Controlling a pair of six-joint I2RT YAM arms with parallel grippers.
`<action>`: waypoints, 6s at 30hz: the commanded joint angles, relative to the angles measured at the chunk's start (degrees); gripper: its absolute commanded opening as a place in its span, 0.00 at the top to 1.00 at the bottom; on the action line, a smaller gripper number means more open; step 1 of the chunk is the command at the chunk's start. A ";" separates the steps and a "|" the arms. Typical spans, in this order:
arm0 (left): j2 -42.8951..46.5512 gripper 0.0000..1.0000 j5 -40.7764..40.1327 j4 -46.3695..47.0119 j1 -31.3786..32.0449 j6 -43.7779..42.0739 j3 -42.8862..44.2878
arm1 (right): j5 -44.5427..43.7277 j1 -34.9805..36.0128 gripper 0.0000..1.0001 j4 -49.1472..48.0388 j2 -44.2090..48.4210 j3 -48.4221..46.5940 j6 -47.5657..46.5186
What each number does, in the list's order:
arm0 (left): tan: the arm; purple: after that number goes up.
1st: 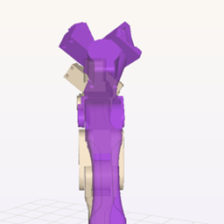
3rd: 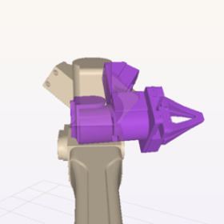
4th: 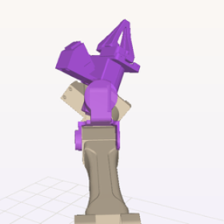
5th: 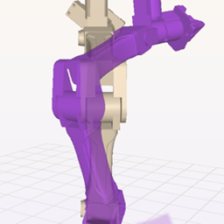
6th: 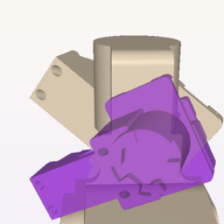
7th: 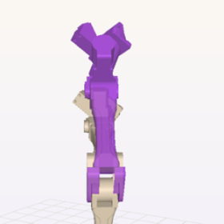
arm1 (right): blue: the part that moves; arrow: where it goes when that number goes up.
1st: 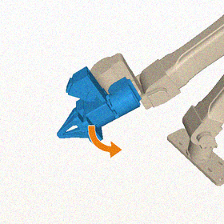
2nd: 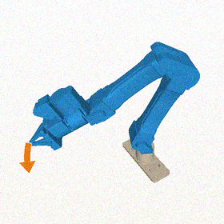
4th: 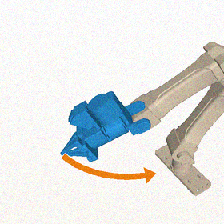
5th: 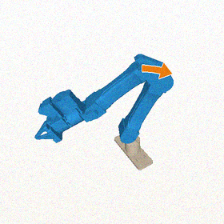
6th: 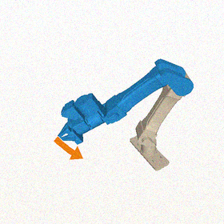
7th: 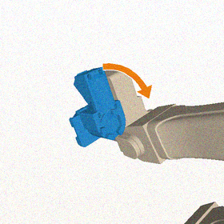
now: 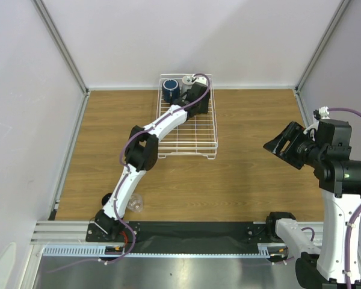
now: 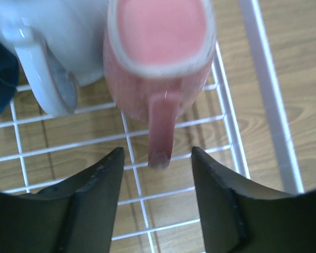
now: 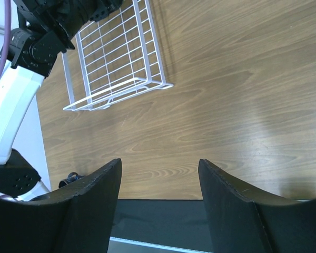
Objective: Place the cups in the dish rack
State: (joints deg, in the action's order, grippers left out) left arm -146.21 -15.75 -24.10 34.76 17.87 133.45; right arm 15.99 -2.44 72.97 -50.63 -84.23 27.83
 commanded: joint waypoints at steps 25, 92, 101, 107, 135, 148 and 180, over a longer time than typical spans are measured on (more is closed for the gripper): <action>50.98 0.31 -0.60 9.86 0.13 3.49 -38.68 | 13.54 -1.87 0.32 -3.80 -0.96 5.03 -3.84; 84.60 0.41 4.94 -38.13 7.42 43.66 -88.80 | 6.60 23.71 0.22 -20.15 2.82 24.90 14.79; 82.93 0.54 7.31 -34.09 6.02 41.55 -91.26 | 6.95 23.79 0.22 -21.73 2.38 26.30 14.88; 82.75 0.66 8.36 -31.54 4.70 40.76 -92.67 | 7.56 23.80 0.22 -23.04 1.15 26.57 14.88; 86.97 1.00 50.45 1.93 2.68 40.39 -78.26 | 13.27 23.97 0.20 -25.50 -6.32 16.47 8.37; 88.56 1.00 47.14 55.09 2.50 69.74 -91.17 | 25.49 24.15 0.03 -58.46 -5.88 20.34 27.01; 81.87 0.99 24.45 89.93 6.72 91.38 -99.43 | 18.99 31.35 0.21 -68.14 -15.63 13.04 29.56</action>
State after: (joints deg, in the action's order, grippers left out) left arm -64.79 10.39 57.01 40.45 107.46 34.37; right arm 36.03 28.16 6.98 -65.65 -67.51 58.04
